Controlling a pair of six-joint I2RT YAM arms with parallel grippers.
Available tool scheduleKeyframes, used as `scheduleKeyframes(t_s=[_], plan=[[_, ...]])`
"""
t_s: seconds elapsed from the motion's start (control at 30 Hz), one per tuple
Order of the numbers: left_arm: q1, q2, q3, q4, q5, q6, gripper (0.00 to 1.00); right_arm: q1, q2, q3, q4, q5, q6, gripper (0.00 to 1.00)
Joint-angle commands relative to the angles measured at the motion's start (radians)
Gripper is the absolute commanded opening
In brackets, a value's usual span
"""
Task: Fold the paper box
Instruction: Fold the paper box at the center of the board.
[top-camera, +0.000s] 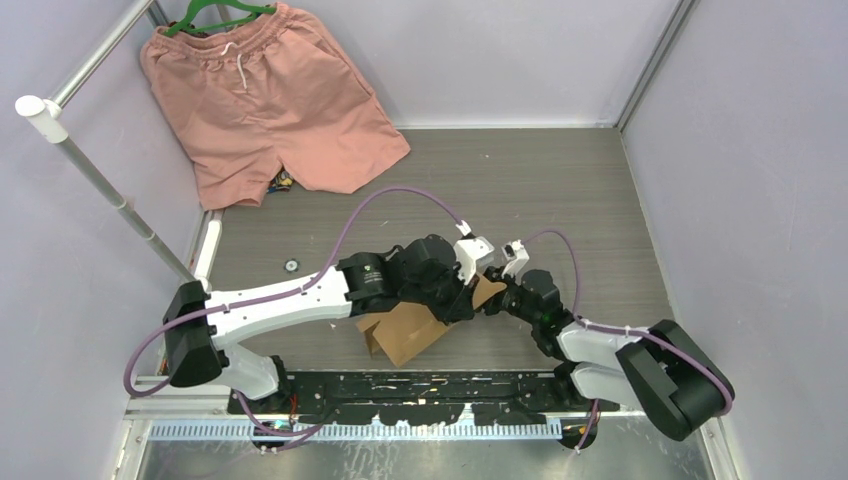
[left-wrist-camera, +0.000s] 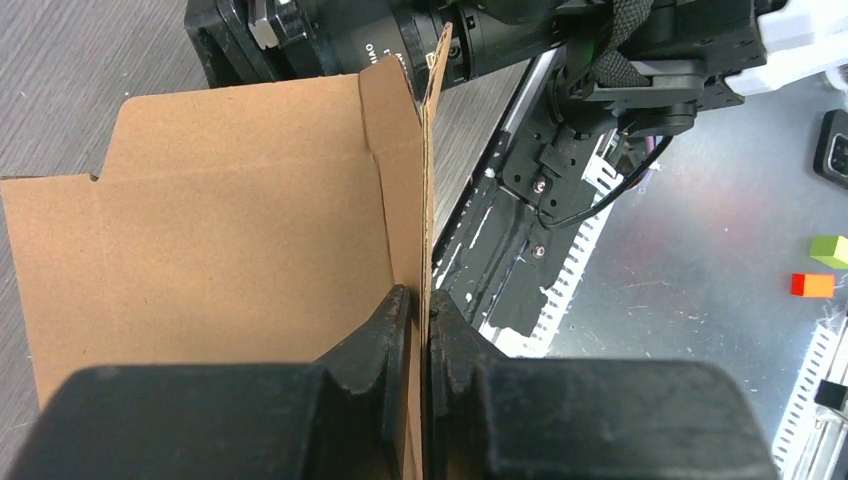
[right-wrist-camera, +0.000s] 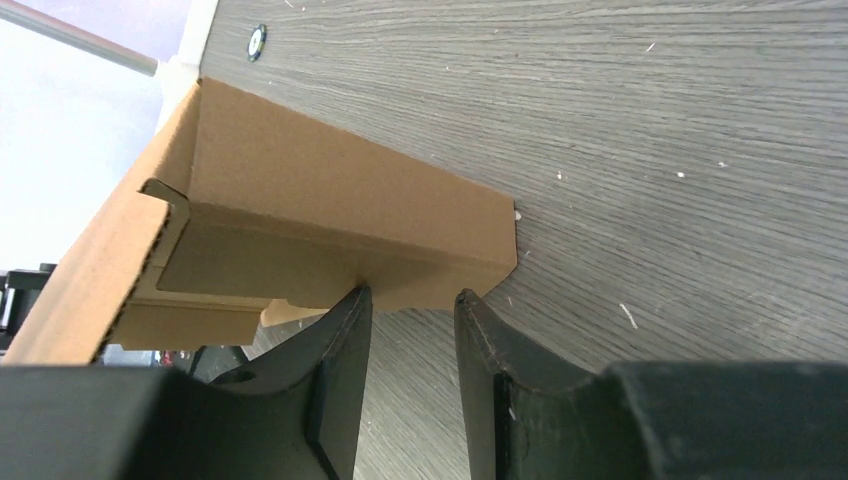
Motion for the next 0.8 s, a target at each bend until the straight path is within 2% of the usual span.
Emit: scheduleKeyframes(t_s=[0.0,0.4,0.77], plan=[[0.028,-0.052,-0.028,0.113,0.101,-0.043,0.11,0.015,0.065,0.038,0.148,0.020,-0.036,0.42],[0.091,-0.089,-0.096,0.160,0.198,-0.086,0.12,0.018,0.172,0.121,0.179,0.019,-0.111,0.44],[0.211,-0.133,-0.192,0.283,0.359,-0.179,0.13,0.018,0.260,0.191,0.182,0.000,-0.189,0.48]])
